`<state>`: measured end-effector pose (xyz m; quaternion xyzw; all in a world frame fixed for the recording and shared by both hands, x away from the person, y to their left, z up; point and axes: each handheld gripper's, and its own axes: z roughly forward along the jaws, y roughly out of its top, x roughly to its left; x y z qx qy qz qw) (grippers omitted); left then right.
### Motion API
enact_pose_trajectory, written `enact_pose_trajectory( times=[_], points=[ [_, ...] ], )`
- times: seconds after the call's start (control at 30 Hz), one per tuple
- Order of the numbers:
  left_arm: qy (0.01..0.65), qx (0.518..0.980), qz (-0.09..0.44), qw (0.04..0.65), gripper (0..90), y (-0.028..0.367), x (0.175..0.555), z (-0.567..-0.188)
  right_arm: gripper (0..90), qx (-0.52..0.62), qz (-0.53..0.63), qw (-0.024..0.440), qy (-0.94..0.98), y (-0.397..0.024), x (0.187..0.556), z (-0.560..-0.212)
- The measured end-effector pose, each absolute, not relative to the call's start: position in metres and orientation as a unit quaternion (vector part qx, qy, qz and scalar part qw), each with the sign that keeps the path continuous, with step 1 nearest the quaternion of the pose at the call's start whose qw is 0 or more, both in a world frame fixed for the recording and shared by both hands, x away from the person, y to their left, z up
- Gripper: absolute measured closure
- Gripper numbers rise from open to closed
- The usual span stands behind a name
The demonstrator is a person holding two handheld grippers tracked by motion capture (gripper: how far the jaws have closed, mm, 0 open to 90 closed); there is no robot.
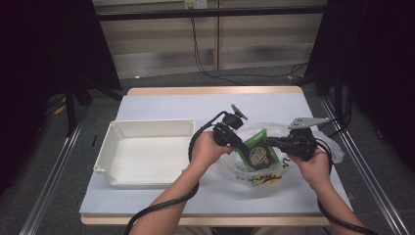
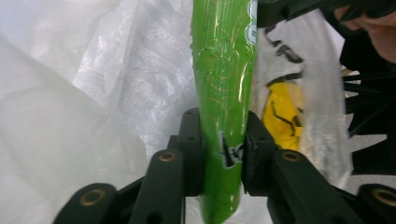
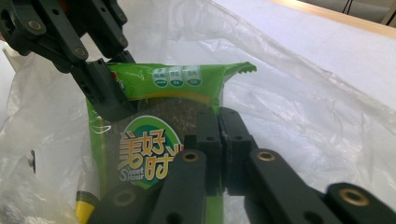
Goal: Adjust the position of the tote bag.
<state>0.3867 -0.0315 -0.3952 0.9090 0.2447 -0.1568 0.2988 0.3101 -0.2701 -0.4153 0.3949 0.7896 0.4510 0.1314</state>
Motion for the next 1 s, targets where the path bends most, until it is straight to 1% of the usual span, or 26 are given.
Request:
enact_pose_trajectory(
  times=[0.07,0.17,0.27,0.47,0.6,0.67,0.7,1.0],
  points=[
    [0.241,0.913,-0.148,0.293,75.6,-0.033,0.386,-0.390,74.8,0.402,0.456,0.120,0.785,-0.273,0.310,-0.417],
    [0.240,0.915,-0.140,0.293,75.8,-0.033,0.387,-0.383,70.1,0.411,0.444,0.110,0.789,-0.275,0.308,-0.419],
    [0.241,0.913,-0.141,0.297,75.8,-0.032,0.389,-0.377,62.5,0.415,0.432,0.108,0.794,-0.275,0.307,-0.420],
    [0.235,0.919,-0.123,0.293,75.9,-0.033,0.388,-0.368,56.0,0.418,0.428,0.097,0.795,-0.273,0.307,-0.422],
    [0.234,0.919,-0.120,0.293,75.9,-0.034,0.391,-0.363,48.7,0.418,0.419,0.101,0.800,-0.273,0.307,-0.424],
    [0.230,0.920,-0.117,0.294,75.8,-0.033,0.391,-0.359,46.7,0.419,0.409,0.106,0.803,-0.273,0.306,-0.425],
    [0.228,0.921,-0.116,0.295,75.8,-0.032,0.392,-0.357,43.7,0.422,0.405,0.104,0.804,-0.274,0.306,-0.425],
    [0.220,0.924,-0.103,0.297,75.7,-0.028,0.394,-0.333,34.5,0.421,0.403,0.101,0.806,-0.274,0.300,-0.428]
  ],
)
